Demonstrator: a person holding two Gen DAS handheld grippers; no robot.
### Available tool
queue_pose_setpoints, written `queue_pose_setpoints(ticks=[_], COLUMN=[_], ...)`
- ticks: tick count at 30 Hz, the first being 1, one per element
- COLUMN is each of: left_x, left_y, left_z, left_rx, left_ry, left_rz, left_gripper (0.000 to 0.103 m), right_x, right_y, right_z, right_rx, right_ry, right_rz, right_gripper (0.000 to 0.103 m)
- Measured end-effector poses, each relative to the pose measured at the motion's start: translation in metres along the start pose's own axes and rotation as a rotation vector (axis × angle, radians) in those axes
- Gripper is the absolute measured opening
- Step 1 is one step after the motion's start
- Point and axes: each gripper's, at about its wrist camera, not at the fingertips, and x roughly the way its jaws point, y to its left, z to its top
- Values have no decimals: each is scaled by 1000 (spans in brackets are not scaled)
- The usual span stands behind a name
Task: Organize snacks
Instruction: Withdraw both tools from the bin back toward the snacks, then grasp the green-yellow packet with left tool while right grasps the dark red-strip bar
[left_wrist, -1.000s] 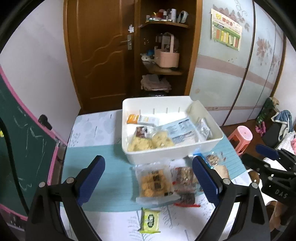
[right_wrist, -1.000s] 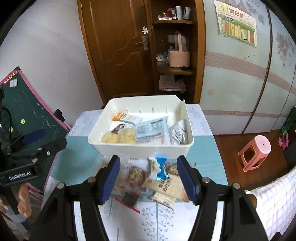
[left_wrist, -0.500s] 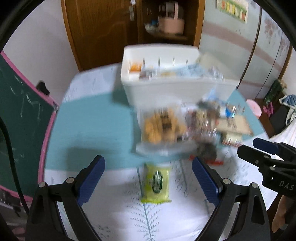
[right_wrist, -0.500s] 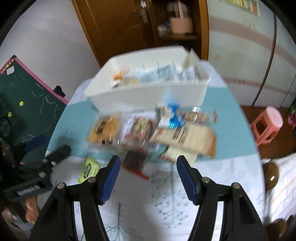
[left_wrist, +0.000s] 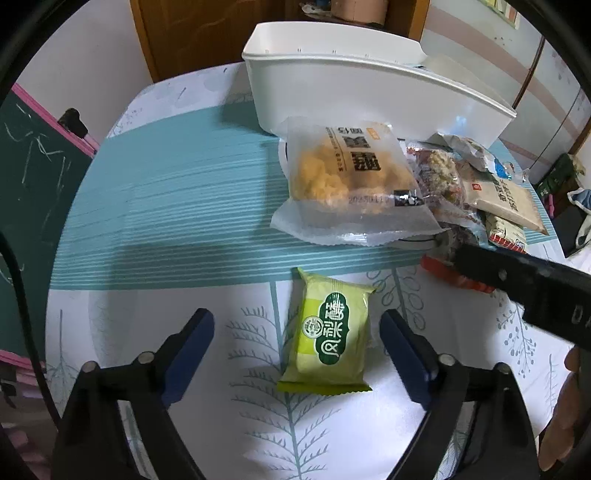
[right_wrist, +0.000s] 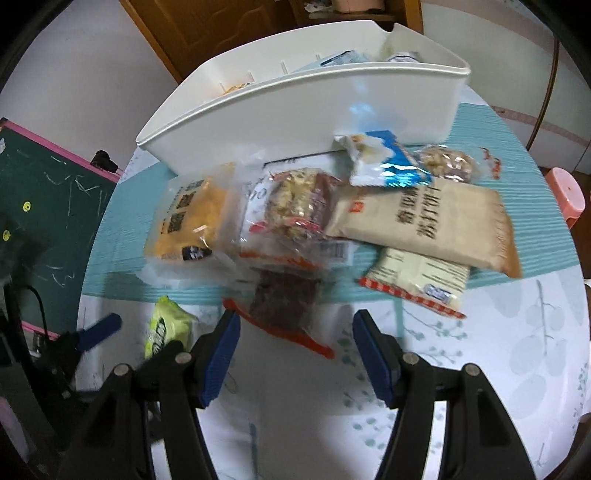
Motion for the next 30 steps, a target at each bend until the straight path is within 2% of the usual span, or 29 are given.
queue_pose_setpoints(ticks=[2, 6, 8, 10, 12, 14, 17, 18, 22, 30], left_x=[5, 6, 5, 4, 3, 2, 2, 2, 2, 1], left_y=[1, 1, 1, 1, 2, 3, 4, 5, 5, 7], left_z=[0, -2, -3, -3, -2, -2, -2, -2, -2, -1], left_rx=[-8, 10, 9, 11, 3, 2, 1, -4, -9, -25], left_ry=[20, 1, -13, -25, -30, -31, -34, -34, -37, -16], left_rz=[-10, 5, 10, 13, 13, 12, 8, 2, -7, -4], left_gripper=[75, 70, 62, 45, 39, 39, 38, 37, 37, 36], right_x=[6, 19, 21, 22, 26, 25, 26, 25, 21, 3], right_y=[5, 11, 16, 21, 28, 29, 29, 26, 14, 5], right_z=[6, 8, 7, 4, 3, 2, 1, 1, -2, -18], right_rx=[7, 4, -16, -48, -80, -109, -133, -127, -99, -102], right_ry=[3, 15, 1, -9, -17, -23, -30, -29, -32, -59], right_rz=[-8, -36, -61, -88, -121, -152, -180, -170, -130, -76], right_gripper=[64, 64, 64, 64, 59, 52, 23, 10, 5, 4])
